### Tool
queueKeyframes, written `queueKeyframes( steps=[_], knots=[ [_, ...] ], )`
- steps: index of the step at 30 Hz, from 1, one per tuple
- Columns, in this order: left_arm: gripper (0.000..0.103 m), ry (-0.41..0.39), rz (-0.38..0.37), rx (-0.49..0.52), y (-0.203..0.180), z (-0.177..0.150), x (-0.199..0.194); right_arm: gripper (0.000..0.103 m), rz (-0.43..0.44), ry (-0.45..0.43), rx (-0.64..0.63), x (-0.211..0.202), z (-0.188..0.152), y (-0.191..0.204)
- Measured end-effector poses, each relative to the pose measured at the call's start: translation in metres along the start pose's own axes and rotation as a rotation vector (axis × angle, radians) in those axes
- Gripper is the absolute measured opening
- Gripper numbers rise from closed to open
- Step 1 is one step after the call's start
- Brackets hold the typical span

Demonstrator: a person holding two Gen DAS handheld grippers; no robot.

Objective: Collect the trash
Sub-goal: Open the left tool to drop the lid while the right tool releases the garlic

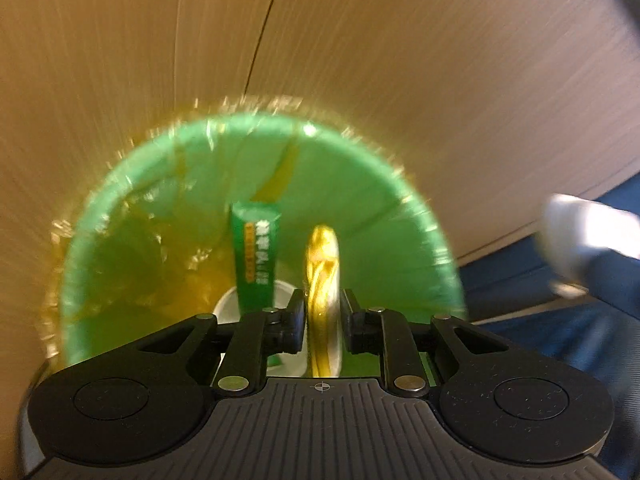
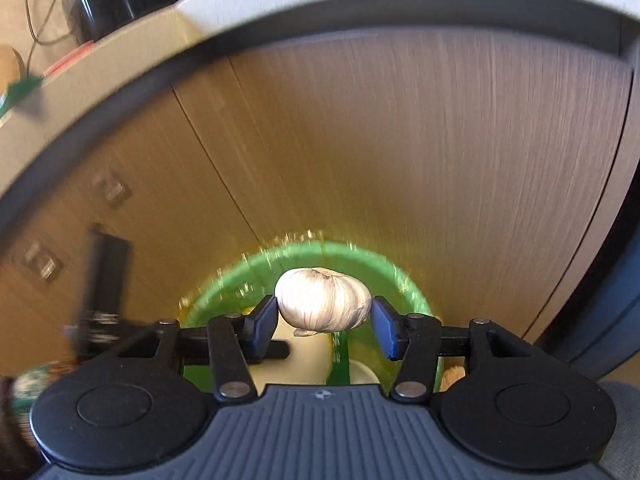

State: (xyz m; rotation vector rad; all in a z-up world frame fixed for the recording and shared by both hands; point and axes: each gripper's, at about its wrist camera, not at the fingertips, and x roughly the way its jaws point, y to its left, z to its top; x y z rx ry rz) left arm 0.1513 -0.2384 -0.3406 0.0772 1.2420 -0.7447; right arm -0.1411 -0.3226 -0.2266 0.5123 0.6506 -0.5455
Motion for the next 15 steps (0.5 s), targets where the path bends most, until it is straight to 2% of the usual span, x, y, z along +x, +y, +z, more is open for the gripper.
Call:
queueKeyframes(
  steps=[2, 4, 6, 9, 13, 15],
  knots=[
    [0.022, 0.025, -0.029, -0.057, 0.010, -0.002, 0.016, 0.051, 0.003, 0.025, 0.010, 0.003, -0.004, -0.002],
    [0.023, 0.028, -0.017, -0.082, 0.017, -0.005, 0.018, 0.051, 0.001, 0.047, 0.013, 0.008, -0.008, -0.006],
    [0.023, -0.007, -0.006, -0.099, 0.022, -0.007, 0.007, 0.051, -0.005, 0.078, 0.022, 0.017, -0.012, -0.008],
    [0.023, -0.082, -0.055, -0.140, 0.030, -0.011, -0.020, 0.051, 0.009, 0.133, 0.033, 0.033, -0.018, -0.009],
    [0.023, -0.162, -0.069, -0.170, 0.036, -0.019, -0.055, 0.051, 0.083, 0.213, 0.042, 0.069, -0.023, 0.002],
    [0.023, -0.170, -0.063, -0.174, 0.037, -0.022, -0.063, 0.052, 0.096, 0.244, 0.066, 0.084, -0.027, 0.004]
  ],
)
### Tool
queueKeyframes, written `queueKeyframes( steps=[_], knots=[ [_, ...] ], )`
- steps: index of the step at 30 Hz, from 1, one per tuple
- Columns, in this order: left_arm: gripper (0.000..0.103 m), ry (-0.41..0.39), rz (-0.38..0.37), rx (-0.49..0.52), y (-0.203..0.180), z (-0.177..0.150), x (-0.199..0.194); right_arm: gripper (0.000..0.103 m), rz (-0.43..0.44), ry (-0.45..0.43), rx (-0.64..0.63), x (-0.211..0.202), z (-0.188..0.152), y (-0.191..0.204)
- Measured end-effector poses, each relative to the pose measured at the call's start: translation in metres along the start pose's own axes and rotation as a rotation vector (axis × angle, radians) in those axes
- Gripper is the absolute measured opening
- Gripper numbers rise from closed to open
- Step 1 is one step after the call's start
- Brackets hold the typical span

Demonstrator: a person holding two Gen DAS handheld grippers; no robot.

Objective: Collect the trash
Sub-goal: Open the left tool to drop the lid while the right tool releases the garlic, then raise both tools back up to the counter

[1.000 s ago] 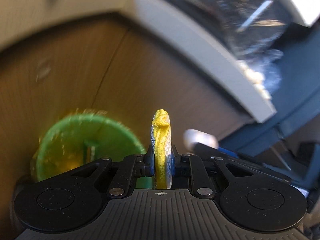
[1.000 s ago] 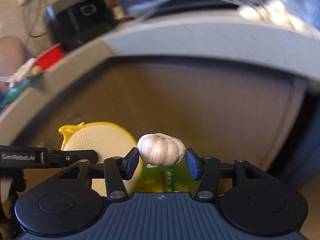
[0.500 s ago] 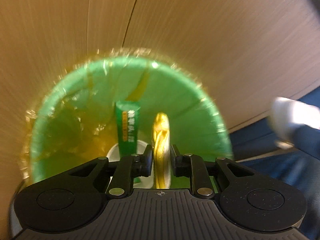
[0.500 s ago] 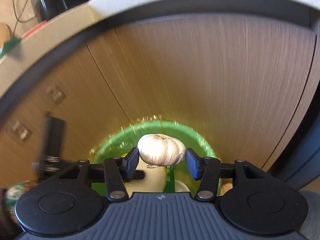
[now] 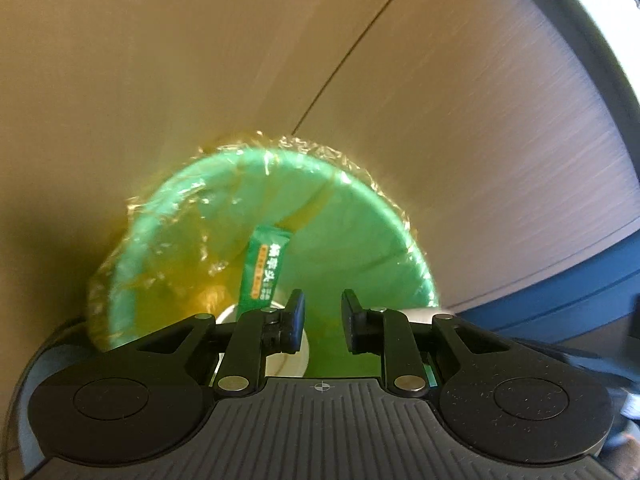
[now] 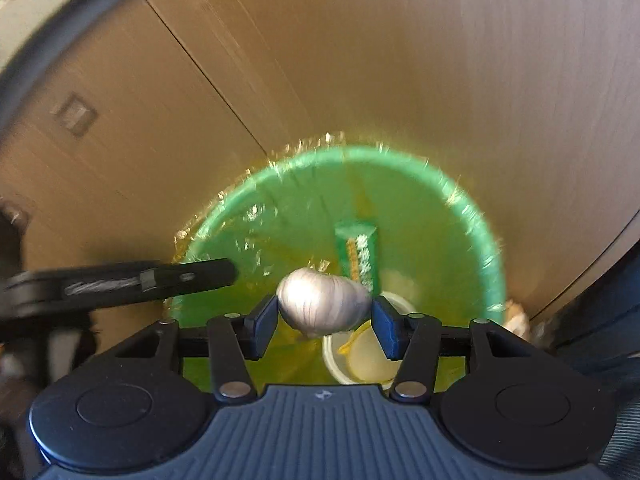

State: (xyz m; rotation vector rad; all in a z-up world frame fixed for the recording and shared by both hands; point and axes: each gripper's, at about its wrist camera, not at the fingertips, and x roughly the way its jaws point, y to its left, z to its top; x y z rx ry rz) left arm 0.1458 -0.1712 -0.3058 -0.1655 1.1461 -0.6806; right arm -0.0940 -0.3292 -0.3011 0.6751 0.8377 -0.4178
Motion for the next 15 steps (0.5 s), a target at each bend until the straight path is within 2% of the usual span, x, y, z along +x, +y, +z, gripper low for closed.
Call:
queueKeyframes(
  steps=[2, 5, 8, 12, 15],
  knots=[
    [0.023, 0.000, 0.005, -0.003, 0.001, -0.004, -0.007, 0.054, -0.007, -0.007, -0.027, 0.001, -0.002, 0.004],
    [0.023, 0.006, -0.004, -0.037, 0.006, -0.011, -0.011, 0.064, -0.002, -0.046, -0.037, -0.005, -0.003, 0.008],
    [0.023, 0.012, -0.018, -0.075, 0.009, -0.017, -0.020, 0.065, -0.024, -0.042, -0.029, -0.002, -0.002, 0.004],
    [0.023, -0.022, -0.012, -0.048, -0.001, -0.023, -0.035, 0.065, -0.090, -0.036, -0.049, 0.006, 0.001, 0.005],
    [0.023, -0.063, -0.009, -0.023, -0.013, -0.023, -0.057, 0.064, -0.091, -0.054, -0.045, 0.003, 0.003, 0.002]
  ],
)
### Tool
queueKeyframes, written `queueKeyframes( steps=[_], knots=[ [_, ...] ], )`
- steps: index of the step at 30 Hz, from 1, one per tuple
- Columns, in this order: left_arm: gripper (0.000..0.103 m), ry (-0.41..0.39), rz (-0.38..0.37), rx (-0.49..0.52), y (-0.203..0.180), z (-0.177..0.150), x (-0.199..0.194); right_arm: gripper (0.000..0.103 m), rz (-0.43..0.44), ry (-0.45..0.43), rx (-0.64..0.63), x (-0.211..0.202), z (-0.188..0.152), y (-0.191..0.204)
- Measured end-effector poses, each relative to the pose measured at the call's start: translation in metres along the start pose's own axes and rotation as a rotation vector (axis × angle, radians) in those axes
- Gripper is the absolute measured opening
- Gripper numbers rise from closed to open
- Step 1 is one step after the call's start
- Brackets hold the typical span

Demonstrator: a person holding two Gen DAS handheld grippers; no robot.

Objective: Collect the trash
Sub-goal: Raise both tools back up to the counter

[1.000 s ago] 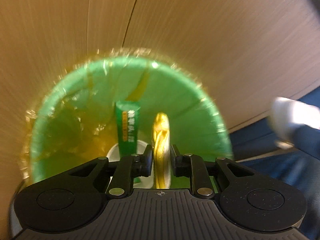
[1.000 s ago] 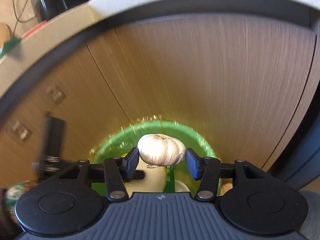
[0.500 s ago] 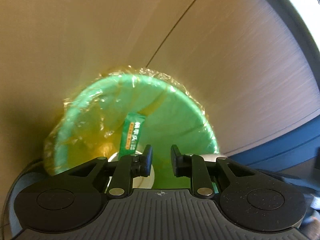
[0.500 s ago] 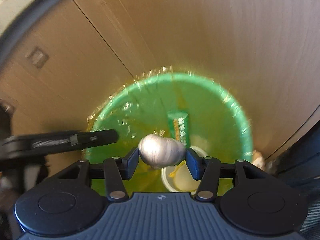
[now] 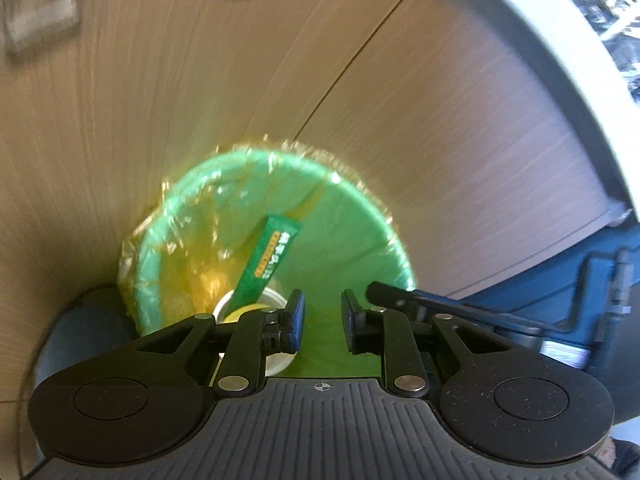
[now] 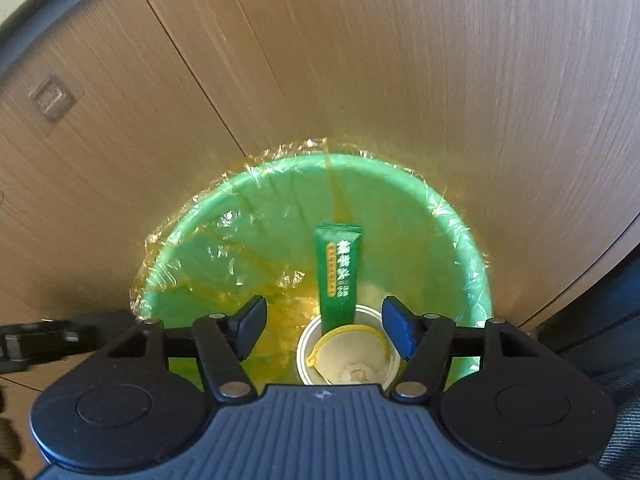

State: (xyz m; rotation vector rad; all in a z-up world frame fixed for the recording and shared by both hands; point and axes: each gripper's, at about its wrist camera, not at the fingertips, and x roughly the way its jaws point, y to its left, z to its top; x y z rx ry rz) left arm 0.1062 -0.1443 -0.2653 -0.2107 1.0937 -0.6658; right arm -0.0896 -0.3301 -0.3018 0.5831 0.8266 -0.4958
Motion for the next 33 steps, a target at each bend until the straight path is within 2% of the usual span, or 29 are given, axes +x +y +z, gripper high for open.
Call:
queueKeyframes(
  steps=[4, 7, 10, 13, 16, 20, 23, 27, 31, 33],
  knots=[
    [0.023, -0.039, -0.021, 0.073, -0.029, 0.011, -0.048, 0.064, 0.035, -0.063, 0.046, -0.030, 0.001, -0.008],
    [0.023, -0.120, -0.047, 0.178, -0.056, 0.022, -0.107, 0.064, 0.071, -0.134, 0.056, -0.060, 0.011, -0.004],
    [0.023, -0.192, -0.033, 0.217, -0.068, 0.031, -0.163, 0.064, 0.069, -0.206, 0.037, -0.092, 0.031, 0.007],
    [0.023, -0.229, 0.019, 0.246, -0.070, 0.037, -0.205, 0.064, 0.061, -0.284, -0.041, -0.128, 0.054, 0.032],
    [0.023, -0.216, 0.050, 0.244, -0.064, 0.048, -0.237, 0.065, 0.089, -0.373, -0.159, -0.165, 0.079, 0.063],
    [0.023, -0.245, 0.101, 0.171, -0.045, 0.082, -0.274, 0.069, 0.164, -0.442, -0.269, -0.202, 0.118, 0.109],
    [0.023, -0.293, 0.141, 0.059, -0.019, 0.105, -0.294, 0.074, 0.236, -0.448, -0.367, -0.216, 0.137, 0.154],
    [0.023, -0.424, 0.178, -0.066, 0.029, 0.122, -0.318, 0.075, 0.334, -0.378, -0.463, -0.211, 0.158, 0.218],
    [0.023, -0.483, 0.166, -0.235, 0.078, 0.136, -0.336, 0.075, 0.399, -0.268, -0.426, -0.194, 0.197, 0.284],
    [0.023, -0.510, 0.162, -0.262, 0.088, 0.146, -0.342, 0.075, 0.418, -0.183, -0.385, -0.173, 0.225, 0.318]
  ],
)
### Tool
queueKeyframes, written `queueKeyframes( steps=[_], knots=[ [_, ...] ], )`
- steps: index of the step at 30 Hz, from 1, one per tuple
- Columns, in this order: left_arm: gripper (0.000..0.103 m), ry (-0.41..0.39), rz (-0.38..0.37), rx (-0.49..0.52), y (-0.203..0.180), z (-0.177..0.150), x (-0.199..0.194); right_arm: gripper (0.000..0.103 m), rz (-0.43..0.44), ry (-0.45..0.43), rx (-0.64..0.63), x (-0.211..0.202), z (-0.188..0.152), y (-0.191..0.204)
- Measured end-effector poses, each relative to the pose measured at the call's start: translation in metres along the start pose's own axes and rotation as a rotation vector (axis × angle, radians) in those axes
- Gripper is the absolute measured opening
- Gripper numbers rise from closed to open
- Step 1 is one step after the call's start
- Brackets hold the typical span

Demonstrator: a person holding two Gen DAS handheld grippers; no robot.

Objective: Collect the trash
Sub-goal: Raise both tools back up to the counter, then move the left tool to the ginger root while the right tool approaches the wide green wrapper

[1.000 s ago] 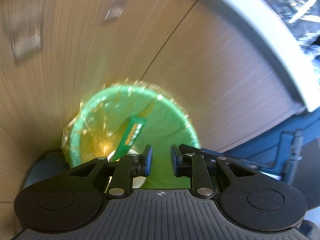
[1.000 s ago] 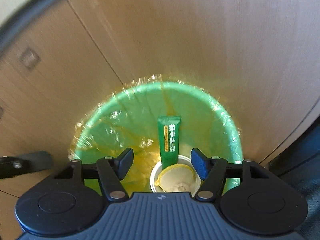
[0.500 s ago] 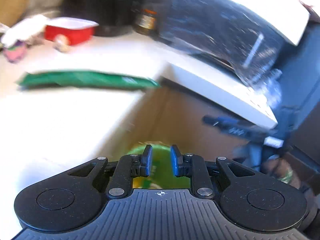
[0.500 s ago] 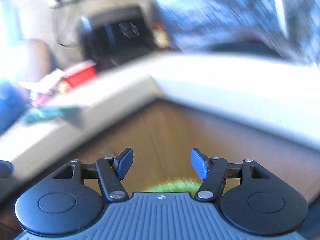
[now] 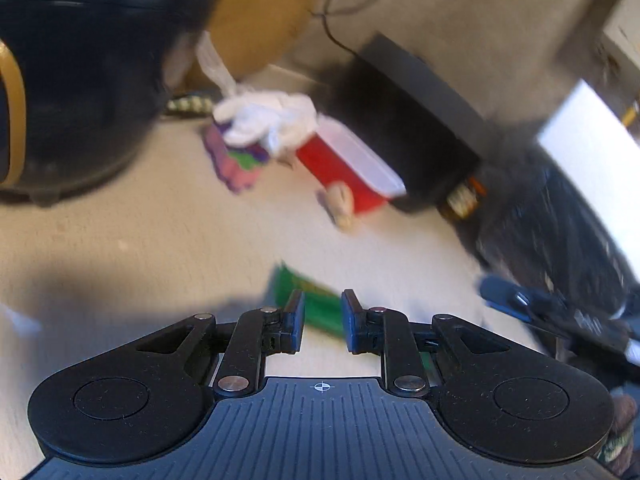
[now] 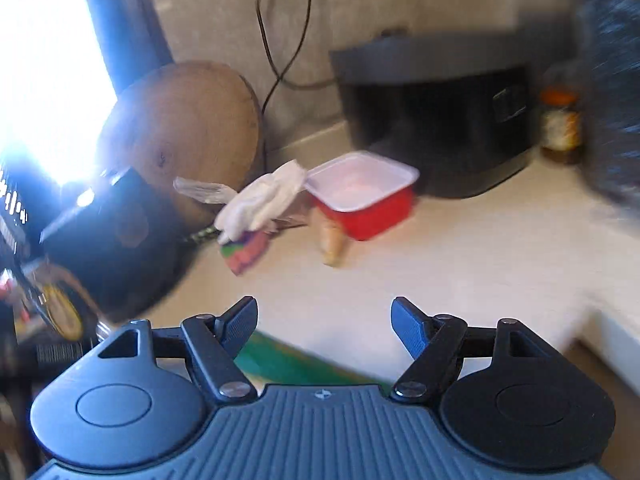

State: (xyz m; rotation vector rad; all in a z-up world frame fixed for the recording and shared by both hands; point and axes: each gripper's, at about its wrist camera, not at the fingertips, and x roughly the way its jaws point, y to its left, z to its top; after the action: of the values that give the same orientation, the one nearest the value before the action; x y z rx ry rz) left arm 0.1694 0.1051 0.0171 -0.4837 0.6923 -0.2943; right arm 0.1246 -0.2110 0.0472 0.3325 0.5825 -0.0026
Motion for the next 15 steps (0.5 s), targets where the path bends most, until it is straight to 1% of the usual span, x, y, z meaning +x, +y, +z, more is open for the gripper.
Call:
queueKeyframes(
  steps=[2, 4, 5, 6, 7, 8, 10, 11, 12, 13, 15],
  knots=[
    [0.023, -0.030, 0.041, 0.004, 0.001, 0.014, 0.001, 0.075, -0.002, 0.085, 0.065, 0.040, 0.024, 0.011],
    [0.023, -0.068, 0.053, 0.008, 0.003, 0.021, -0.003, 0.074, -0.024, 0.149, 0.126, 0.083, 0.043, 0.013],
    [0.023, -0.110, 0.055, 0.015, 0.005, 0.020, -0.006, 0.074, -0.050, 0.164, 0.128, 0.101, 0.048, 0.014],
    [0.023, -0.139, 0.072, 0.030, 0.006, 0.019, -0.009, 0.073, -0.091, 0.172, 0.111, 0.118, 0.053, 0.018],
    [0.023, -0.138, 0.095, 0.044, 0.006, 0.018, -0.009, 0.072, -0.134, 0.170, 0.079, 0.133, 0.056, 0.022],
    [0.023, -0.135, 0.094, 0.039, 0.008, 0.019, -0.006, 0.069, -0.178, 0.160, 0.045, 0.143, 0.051, 0.030],
    [0.023, -0.137, 0.075, 0.022, 0.010, 0.016, -0.005, 0.063, -0.238, 0.163, -0.004, 0.165, 0.053, 0.035],
    [0.023, -0.137, 0.068, 0.024, 0.009, 0.014, -0.004, 0.056, -0.256, 0.179, -0.003, 0.175, 0.053, 0.033],
    [0.023, -0.138, 0.060, 0.031, 0.009, 0.012, -0.003, 0.043, -0.263, 0.203, 0.011, 0.183, 0.054, 0.028],
    [0.023, -0.139, 0.051, 0.041, 0.007, 0.009, -0.002, 0.033, -0.266, 0.224, 0.022, 0.187, 0.053, 0.025],
    [0.023, -0.125, 0.035, 0.059, 0.003, 0.003, -0.001, 0.032, -0.254, 0.230, 0.024, 0.183, 0.050, 0.024]
  ],
)
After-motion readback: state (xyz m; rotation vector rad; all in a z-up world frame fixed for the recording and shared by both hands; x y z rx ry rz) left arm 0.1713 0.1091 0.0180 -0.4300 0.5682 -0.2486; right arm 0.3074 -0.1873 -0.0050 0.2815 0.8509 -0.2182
